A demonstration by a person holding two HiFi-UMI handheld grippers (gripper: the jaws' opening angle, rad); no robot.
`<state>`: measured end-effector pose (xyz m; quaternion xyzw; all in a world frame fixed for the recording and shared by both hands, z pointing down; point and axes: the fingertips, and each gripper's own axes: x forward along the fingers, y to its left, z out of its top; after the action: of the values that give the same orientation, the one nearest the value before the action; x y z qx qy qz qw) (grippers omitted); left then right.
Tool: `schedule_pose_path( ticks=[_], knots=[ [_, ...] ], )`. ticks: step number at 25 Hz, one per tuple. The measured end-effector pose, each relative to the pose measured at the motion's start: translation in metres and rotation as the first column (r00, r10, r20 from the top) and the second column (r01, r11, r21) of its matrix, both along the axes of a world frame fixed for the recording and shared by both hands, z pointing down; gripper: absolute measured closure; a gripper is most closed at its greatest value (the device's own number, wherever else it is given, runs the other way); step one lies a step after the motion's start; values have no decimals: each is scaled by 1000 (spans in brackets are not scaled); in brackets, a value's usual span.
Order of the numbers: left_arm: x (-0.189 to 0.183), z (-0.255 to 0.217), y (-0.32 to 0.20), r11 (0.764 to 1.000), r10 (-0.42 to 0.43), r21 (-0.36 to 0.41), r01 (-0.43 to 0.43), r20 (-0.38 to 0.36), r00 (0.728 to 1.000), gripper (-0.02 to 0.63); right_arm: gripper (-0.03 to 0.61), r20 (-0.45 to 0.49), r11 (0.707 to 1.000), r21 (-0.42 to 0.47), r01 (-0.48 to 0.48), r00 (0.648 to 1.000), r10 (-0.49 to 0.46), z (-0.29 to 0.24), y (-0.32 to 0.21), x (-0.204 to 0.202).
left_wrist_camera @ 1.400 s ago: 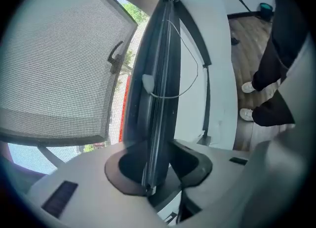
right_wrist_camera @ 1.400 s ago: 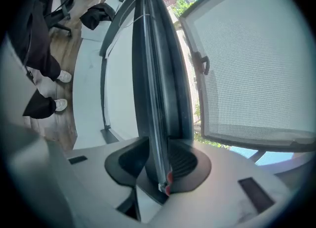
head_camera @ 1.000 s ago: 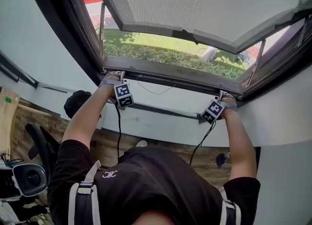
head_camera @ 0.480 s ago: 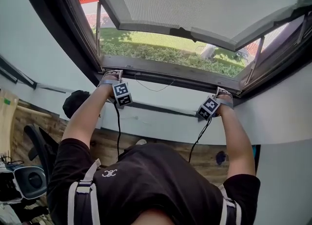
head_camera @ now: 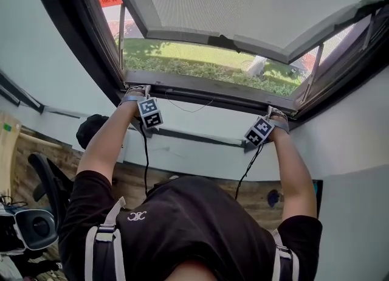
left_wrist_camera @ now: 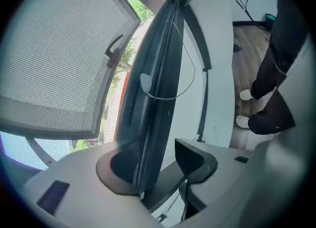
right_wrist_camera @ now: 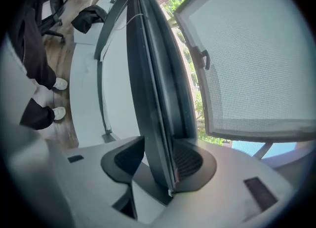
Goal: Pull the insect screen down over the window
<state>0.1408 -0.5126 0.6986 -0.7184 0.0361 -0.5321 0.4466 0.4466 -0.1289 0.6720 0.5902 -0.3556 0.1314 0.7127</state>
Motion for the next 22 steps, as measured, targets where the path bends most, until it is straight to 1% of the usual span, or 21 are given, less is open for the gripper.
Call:
schedule_pose_path(
  ticks=[2,3,4,5,6,7,8,9,10,11,12,13,14,16,18,20,21,22],
  knots=[
    [0,-1,-1,1000,-1,12,1,-4,1000,377,387,1,1000,7,5,1000,-5,-1,-1,-1],
    [1,-2,-1,1000,-2,15,3,-16,1000,377,373,9,1000,10,8,1000,-8,-2,-1,-3],
    [1,-5,0,1000,-12,10,12,-41,999,379,360,21,1000,22,10,1000,-11,-4,0,-7],
    [1,-10,1,999,-32,-7,31,-82,996,395,362,36,998,56,11,999,-13,-8,-1,-12],
    [1,-17,2,998,-60,-37,55,-132,989,413,376,50,993,117,8,999,-14,-14,-4,-16],
    [2,-25,4,994,-92,-73,79,-186,978,421,379,61,981,196,2,998,-14,-20,-9,-17],
    [2,-33,7,988,-125,-114,100,-238,963,427,402,76,961,277,-10,997,-11,-27,-14,-18],
    [3,-42,10,980,-158,-161,115,-287,945,441,419,98,933,358,-28,995,-8,-37,-20,-21],
    [4,-49,14,968,-194,-218,124,-332,923,482,446,126,898,438,-48,992,-8,-50,-25,-26],
    [5,-56,19,950,-234,-282,130,-373,898,528,486,158,854,515,-71,987,-13,-65,-32,-32],
    [7,-64,23,929,-277,-344,132,-415,867,545,543,191,803,588,-96,981,-23,-78,-38,-38],
    [9,-74,26,908,-320,-398,130,-459,829,573,572,225,747,653,-121,974,-39,-90,-44,-44],
    [12,-88,29,888,-360,-443,123,-504,785,593,572,257,687,711,-148,965,-59,-102,-51,-50],
    [17,-119,37,850,-431,-519,88,-589,683,603,572,312,560,804,-200,944,-110,-128,-65,-64],
    [22,-154,51,805,-497,-593,27,-647,578,603,572,347,446,862,-242,923,-169,-155,-78,-80],
    [24,-188,70,758,-556,-651,-47,-681,477,603,572,366,341,899,-276,901,-234,-183,-88,-98],
    [25,-204,80,743,-575,-664,-83,-696,430,603,572,371,286,912,-294,889,-267,-196,-91,-107],
    [26,-218,91,737,-583,-666,-113,-712,391,603,572,375,232,921,-314,878,-297,-209,-93,-116]
  ],
)
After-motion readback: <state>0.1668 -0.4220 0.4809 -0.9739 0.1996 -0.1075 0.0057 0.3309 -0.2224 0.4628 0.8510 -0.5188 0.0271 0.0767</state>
